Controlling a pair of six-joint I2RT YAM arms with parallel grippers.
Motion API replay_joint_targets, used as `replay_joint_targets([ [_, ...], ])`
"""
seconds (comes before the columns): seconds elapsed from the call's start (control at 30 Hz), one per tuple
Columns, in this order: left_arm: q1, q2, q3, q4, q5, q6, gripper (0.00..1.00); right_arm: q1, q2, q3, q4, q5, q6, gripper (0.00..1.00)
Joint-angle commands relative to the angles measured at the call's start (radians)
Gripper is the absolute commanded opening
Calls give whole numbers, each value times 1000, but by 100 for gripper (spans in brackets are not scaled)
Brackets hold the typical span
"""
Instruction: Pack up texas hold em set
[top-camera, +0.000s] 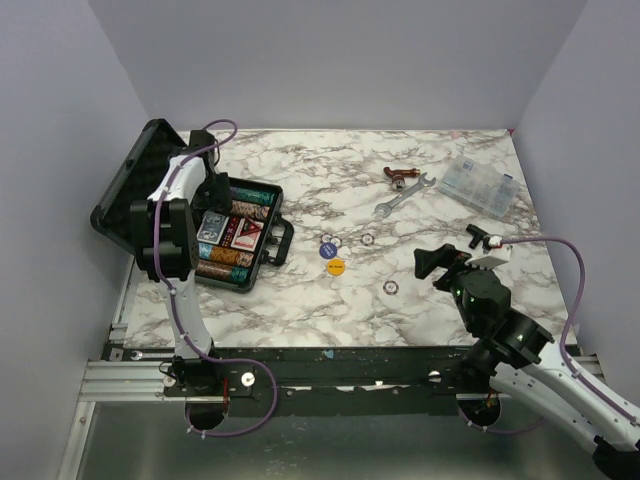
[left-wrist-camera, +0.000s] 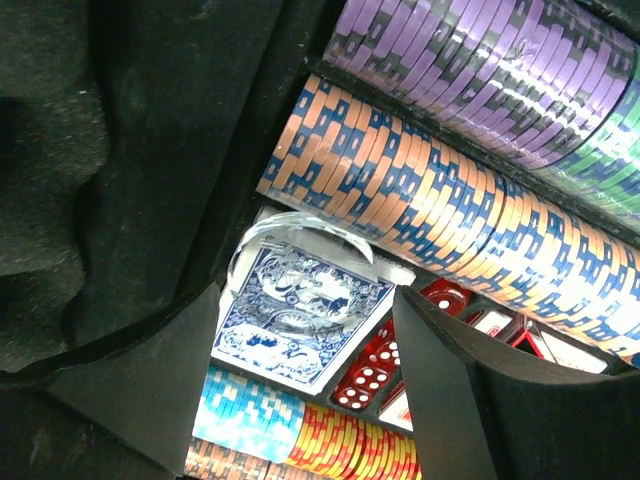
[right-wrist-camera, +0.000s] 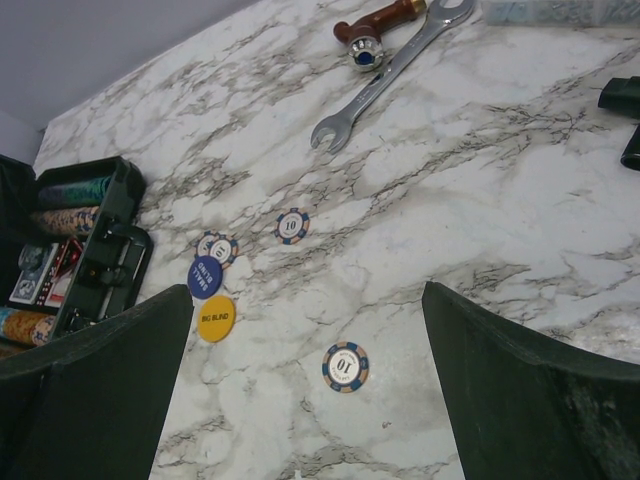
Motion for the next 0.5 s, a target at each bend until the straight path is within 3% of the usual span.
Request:
replay_joint_targets([
  [0.0,6,-105,13,-4,21,-18,70,-1,11,4,15,-8,2,100],
  [0.2,-62,-265,-75,52,58,-19,70,-1,25,6,14,-6,3,100],
  [0.47,-342,-368,-173,122,147,7,71,-1,56,13,18,0,5,100],
])
